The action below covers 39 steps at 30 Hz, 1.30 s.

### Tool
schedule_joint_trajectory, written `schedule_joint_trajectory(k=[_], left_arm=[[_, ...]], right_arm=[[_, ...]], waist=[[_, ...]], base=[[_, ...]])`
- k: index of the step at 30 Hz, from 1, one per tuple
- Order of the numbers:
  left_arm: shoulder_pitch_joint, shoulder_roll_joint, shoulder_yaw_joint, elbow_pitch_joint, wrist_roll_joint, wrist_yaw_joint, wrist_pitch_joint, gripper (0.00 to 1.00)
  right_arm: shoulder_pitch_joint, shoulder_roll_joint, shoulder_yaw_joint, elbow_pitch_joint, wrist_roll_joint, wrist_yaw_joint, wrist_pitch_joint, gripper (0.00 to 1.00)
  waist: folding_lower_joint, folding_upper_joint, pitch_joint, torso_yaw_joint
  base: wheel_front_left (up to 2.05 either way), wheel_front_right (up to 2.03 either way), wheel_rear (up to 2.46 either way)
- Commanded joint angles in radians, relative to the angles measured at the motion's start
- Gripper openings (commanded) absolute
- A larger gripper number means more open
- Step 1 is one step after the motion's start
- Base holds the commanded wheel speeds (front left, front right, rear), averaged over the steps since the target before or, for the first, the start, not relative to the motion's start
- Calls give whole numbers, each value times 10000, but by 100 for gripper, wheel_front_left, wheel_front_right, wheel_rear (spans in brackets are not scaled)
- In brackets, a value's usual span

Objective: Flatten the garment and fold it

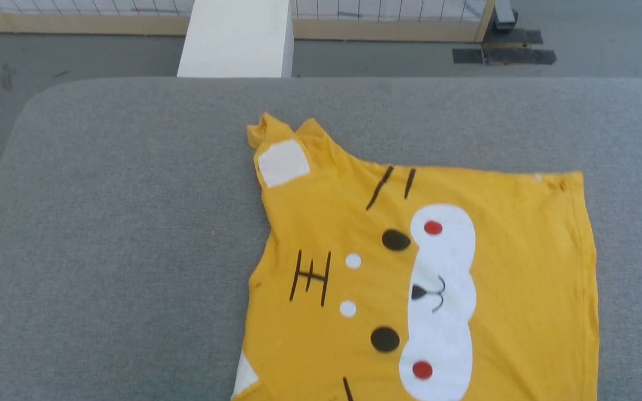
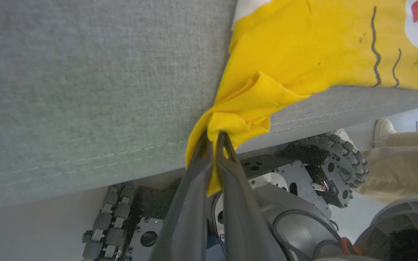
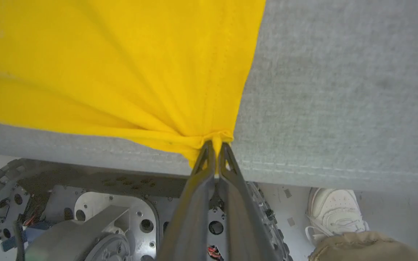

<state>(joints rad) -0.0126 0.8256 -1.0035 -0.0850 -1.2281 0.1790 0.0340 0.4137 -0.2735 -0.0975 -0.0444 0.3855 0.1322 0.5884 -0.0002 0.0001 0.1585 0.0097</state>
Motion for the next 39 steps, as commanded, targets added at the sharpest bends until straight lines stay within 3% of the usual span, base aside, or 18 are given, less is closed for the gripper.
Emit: schedule_joint_trajectory(k=[1, 8, 21, 31, 39], left_arm=[[215, 156, -50, -75, -116, 140, 165, 0], [393, 389, 12, -564, -127, 575, 134, 0], [-94, 806, 627, -1827, 877, 1181, -928, 0], [-1751, 1024, 1224, -1985, 2435, 986, -1574, 0], [-3209, 625, 1537, -1262, 3246, 307, -2032, 0]], right_arm=[[421, -51, 127, 186, 213, -15, 349, 0], [855, -77, 220, -183, 597, -15, 752, 0], [110, -209, 164, -1080, 242, -15, -830, 0], [-1640, -479, 142, -1581, -407, -15, -1776, 0], [-3219, -650, 289, -1239, -864, -15, -2098, 0]], waist=[[2, -1, -316, 26], [2, -1, -708, 32], [2, -1, -664, -28], [2, -1, 368, -145], [2, -1, 1364, -247]], base=[[0, 0, 0], [0, 0, 0], [0, 0, 0], [0, 0, 0], [0, 0, 0]])
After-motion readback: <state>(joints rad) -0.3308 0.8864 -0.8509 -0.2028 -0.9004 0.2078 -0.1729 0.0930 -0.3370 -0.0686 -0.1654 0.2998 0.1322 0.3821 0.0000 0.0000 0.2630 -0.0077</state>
